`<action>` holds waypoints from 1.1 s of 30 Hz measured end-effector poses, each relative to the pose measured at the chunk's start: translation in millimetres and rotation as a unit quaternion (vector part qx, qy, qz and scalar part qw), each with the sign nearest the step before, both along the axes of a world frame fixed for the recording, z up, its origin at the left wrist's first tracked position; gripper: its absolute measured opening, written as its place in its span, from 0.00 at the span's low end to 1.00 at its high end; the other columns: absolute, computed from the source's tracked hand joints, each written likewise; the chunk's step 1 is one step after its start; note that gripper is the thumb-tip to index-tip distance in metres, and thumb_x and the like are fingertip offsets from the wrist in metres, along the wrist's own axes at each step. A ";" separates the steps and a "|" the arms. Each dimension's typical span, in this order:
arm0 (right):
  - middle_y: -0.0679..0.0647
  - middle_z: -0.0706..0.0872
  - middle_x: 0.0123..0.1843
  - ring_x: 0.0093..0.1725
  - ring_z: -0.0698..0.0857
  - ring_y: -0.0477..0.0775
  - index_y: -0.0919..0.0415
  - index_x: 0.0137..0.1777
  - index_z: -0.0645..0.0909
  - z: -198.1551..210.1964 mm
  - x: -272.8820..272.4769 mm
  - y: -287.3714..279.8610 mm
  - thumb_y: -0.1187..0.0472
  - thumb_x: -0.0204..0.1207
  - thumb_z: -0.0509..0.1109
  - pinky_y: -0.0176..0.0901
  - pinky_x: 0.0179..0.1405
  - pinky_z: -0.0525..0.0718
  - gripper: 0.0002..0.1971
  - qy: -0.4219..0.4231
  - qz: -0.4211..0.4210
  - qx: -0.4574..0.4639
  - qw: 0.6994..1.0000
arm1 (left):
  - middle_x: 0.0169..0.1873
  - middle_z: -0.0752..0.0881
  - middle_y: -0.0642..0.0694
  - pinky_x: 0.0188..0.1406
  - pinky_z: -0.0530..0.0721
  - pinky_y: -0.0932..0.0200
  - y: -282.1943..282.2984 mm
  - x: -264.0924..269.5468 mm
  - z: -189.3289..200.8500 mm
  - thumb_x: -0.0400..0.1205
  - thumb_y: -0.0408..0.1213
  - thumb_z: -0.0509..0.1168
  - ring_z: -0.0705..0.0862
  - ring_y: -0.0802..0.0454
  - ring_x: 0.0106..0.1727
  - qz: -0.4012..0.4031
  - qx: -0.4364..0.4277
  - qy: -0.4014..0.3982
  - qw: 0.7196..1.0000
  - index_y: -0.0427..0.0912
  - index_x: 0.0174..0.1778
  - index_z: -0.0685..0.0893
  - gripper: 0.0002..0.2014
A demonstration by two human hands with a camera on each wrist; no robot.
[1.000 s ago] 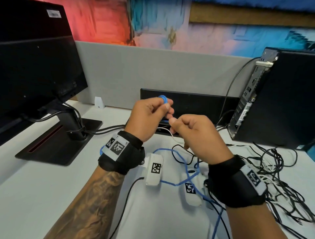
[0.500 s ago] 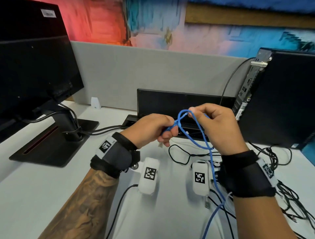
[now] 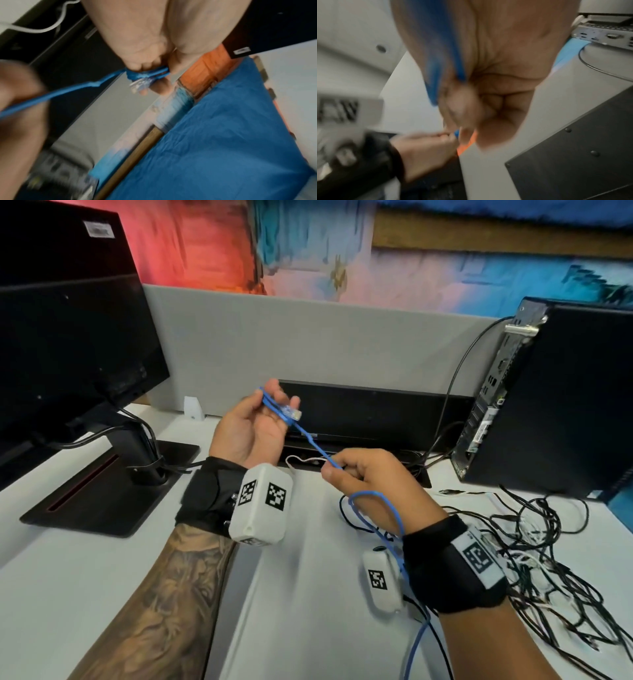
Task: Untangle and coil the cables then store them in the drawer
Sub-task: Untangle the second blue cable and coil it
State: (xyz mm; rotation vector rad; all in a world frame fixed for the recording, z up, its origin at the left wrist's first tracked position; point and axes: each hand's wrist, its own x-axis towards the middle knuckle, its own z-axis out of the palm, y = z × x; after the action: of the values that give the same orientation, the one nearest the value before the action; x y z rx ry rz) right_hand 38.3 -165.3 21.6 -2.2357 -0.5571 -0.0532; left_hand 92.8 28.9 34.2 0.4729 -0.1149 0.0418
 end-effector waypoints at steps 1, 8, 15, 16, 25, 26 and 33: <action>0.44 0.76 0.22 0.24 0.76 0.45 0.58 0.49 0.87 4.8 -3.0 0.5 0.54 0.86 0.69 0.49 0.35 0.85 0.09 0.033 0.007 0.003 0.999 | 0.34 0.86 0.45 0.54 0.86 0.51 5.0 3.7 -2.9 0.90 0.31 0.50 0.86 0.54 0.35 0.033 0.008 0.000 0.999 0.34 0.51 0.79 0.13; 0.52 0.82 0.28 0.26 0.83 0.49 0.62 0.45 0.86 27.0 -16.3 -4.0 0.61 0.82 0.74 0.57 0.35 0.91 0.06 0.006 0.028 0.095 0.995 | 0.40 0.89 0.46 0.51 0.87 0.60 -20.3 -11.2 -12.8 0.88 0.29 0.59 0.88 0.55 0.40 0.205 0.523 -0.137 0.816 0.39 0.52 0.86 0.10; 0.50 0.80 0.34 0.26 0.79 0.45 0.60 0.62 0.83 32.6 -4.9 -27.4 0.63 0.86 0.66 0.43 0.29 0.86 0.08 0.103 -0.021 0.390 0.915 | 0.34 0.81 0.52 0.42 0.82 0.54 -30.2 -28.5 -7.8 0.85 0.53 0.65 0.81 0.57 0.36 0.039 0.717 -0.194 0.669 0.44 0.43 0.80 0.14; 0.51 0.81 0.36 0.28 0.83 0.45 0.60 0.60 0.84 32.5 -4.7 -25.6 0.62 0.86 0.66 0.41 0.28 0.86 0.08 0.141 -0.018 0.432 0.891 | 0.32 0.78 0.51 0.40 0.80 0.52 -31.2 -30.1 -7.0 0.85 0.52 0.65 0.77 0.55 0.34 0.048 0.738 -0.203 0.642 0.43 0.41 0.78 0.15; 0.52 0.78 0.36 0.19 0.61 0.41 0.57 0.60 0.80 21.5 9.4 -32.8 0.39 0.79 0.67 0.29 0.15 0.60 0.22 0.235 -0.009 0.469 0.851 | 0.22 0.72 0.53 0.32 0.78 0.60 -7.3 -19.3 -12.0 0.86 0.50 0.64 0.74 0.53 0.27 0.021 0.686 -0.123 0.717 0.46 0.27 0.73 0.22; 0.51 0.77 0.35 0.21 0.61 0.42 0.55 0.60 0.80 18.7 10.6 -35.0 0.40 0.80 0.68 0.30 0.16 0.61 0.19 0.199 -0.030 0.438 0.876 | 0.20 0.71 0.53 0.31 0.78 0.59 -3.8 -18.7 -11.0 0.83 0.51 0.64 0.72 0.52 0.24 0.010 0.667 -0.106 0.737 0.46 0.25 0.73 0.22; 0.43 0.69 0.25 0.21 0.64 0.42 0.50 0.41 0.83 4.0 19.4 -56.0 0.55 0.82 0.74 0.36 0.22 0.64 0.08 0.089 -0.105 0.306 0.942 | 0.15 0.61 0.55 0.20 0.72 0.64 42.6 -9.3 3.1 0.83 0.46 0.57 0.55 0.58 0.17 -0.154 0.218 -0.020 0.964 0.48 0.21 0.72 0.22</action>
State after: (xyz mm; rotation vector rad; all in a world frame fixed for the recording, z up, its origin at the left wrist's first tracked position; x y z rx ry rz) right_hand 57.7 -221.3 25.6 -1.6570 -0.1624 -0.1149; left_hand 83.5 71.5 37.3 0.8897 -0.2390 -0.2847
